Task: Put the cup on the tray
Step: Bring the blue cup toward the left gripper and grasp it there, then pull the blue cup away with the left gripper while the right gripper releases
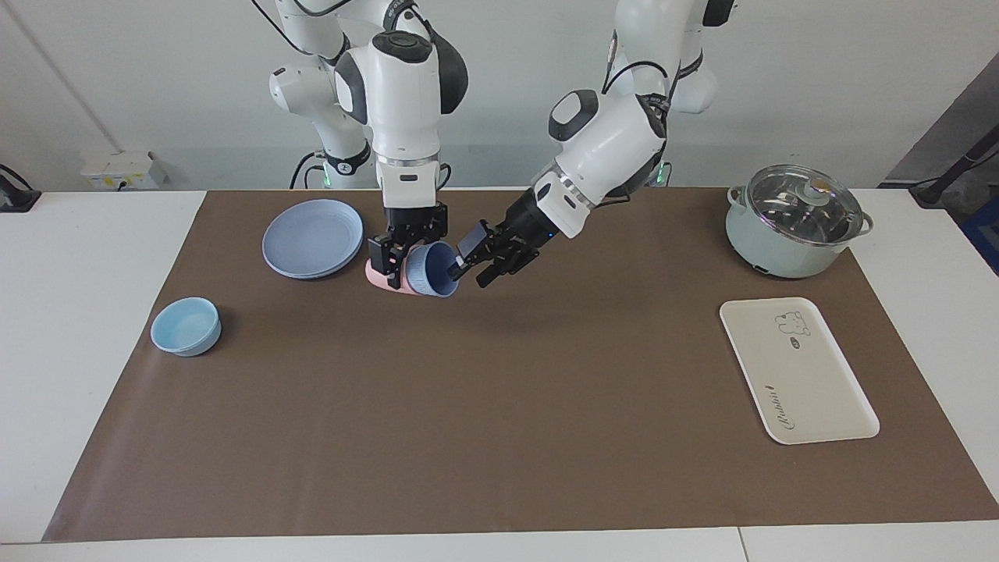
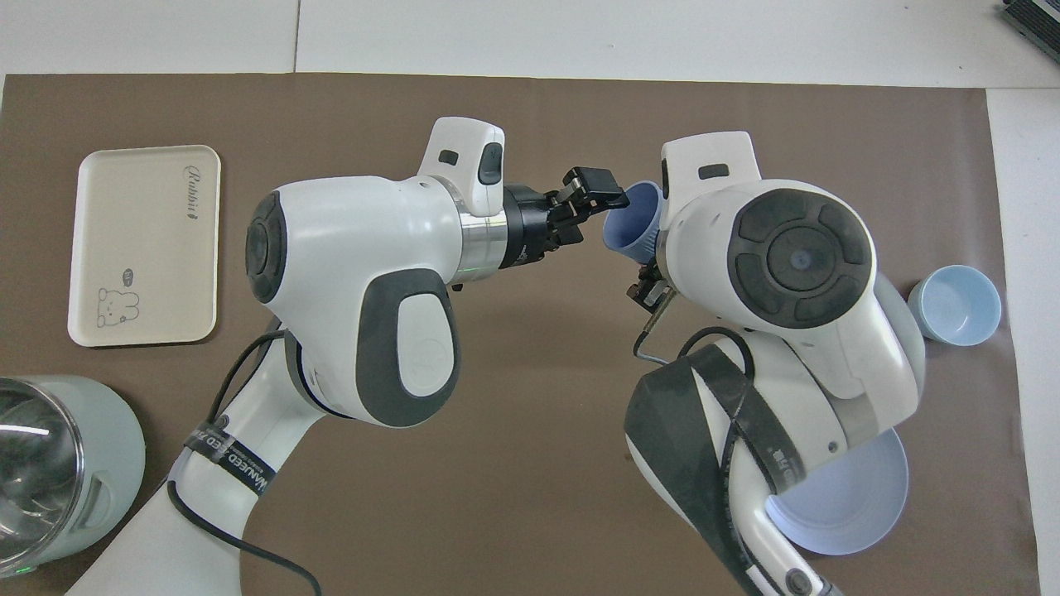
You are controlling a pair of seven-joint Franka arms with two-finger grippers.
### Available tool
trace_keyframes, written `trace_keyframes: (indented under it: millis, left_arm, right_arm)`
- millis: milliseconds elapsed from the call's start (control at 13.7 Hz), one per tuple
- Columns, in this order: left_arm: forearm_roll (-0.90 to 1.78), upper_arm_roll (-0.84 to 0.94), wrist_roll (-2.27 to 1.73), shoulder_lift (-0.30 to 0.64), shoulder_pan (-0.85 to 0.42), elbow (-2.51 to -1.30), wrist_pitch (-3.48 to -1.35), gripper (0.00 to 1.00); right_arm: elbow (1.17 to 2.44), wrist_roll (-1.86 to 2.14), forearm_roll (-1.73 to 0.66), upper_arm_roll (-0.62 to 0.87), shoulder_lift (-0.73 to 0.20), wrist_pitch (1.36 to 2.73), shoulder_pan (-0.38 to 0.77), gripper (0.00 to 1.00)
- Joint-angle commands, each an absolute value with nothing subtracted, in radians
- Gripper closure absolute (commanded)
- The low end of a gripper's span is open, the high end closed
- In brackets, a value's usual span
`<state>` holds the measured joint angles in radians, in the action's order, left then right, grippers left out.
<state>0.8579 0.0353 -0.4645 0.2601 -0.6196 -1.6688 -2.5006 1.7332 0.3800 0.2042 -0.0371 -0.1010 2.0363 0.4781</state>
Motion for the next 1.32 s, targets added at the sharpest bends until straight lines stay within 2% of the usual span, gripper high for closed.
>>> trace_keyframes:
  millis: [0, 219, 365, 438, 511, 658, 950, 1242]
  left_arm:
    - [0.807, 0.02, -0.456, 0.262, -0.663, -1.681, -2.503, 0.45]
    - [0.779, 0.021, -0.456, 0.258, -0.672, -1.687, -2.476, 0.54]
    - [0.778, 0.021, -0.457, 0.258, -0.67, -1.686, -2.473, 0.64]
    - [0.778, 0.02, -0.457, 0.258, -0.67, -1.686, -2.467, 0.71]
    - [0.776, 0.02, -0.457, 0.259, -0.666, -1.681, -2.454, 0.86]
    - [0.743, 0.018, -0.457, 0.259, -0.655, -1.667, -2.421, 1.0]
    - [0.704, 0.014, -0.457, 0.262, -0.638, -1.637, -2.37, 1.0]
    - [0.713, 0.014, -0.471, 0.31, -0.556, -1.495, -2.194, 1.0]
  right_arm:
    - [1.71, 0.353, 0.236, -0.034, -0.112, 2.022, 0.482, 1.0]
    - [1.71, 0.351, 0.236, -0.034, -0.115, 2.028, 0.48, 1.0]
    - [1.71, 0.35, 0.236, -0.034, -0.115, 2.028, 0.48, 1.0]
    - [1.71, 0.35, 0.236, -0.034, -0.115, 2.029, 0.48, 1.0]
    - [1.71, 0.35, 0.236, -0.034, -0.115, 2.029, 0.48, 1.0]
    - [1.71, 0.35, 0.236, -0.034, -0.115, 2.029, 0.48, 1.0]
    - [1.71, 0.35, 0.236, -0.034, -0.115, 2.029, 0.48, 1.0]
    - [1.712, 0.35, 0.235, -0.034, -0.115, 2.028, 0.48, 1.0]
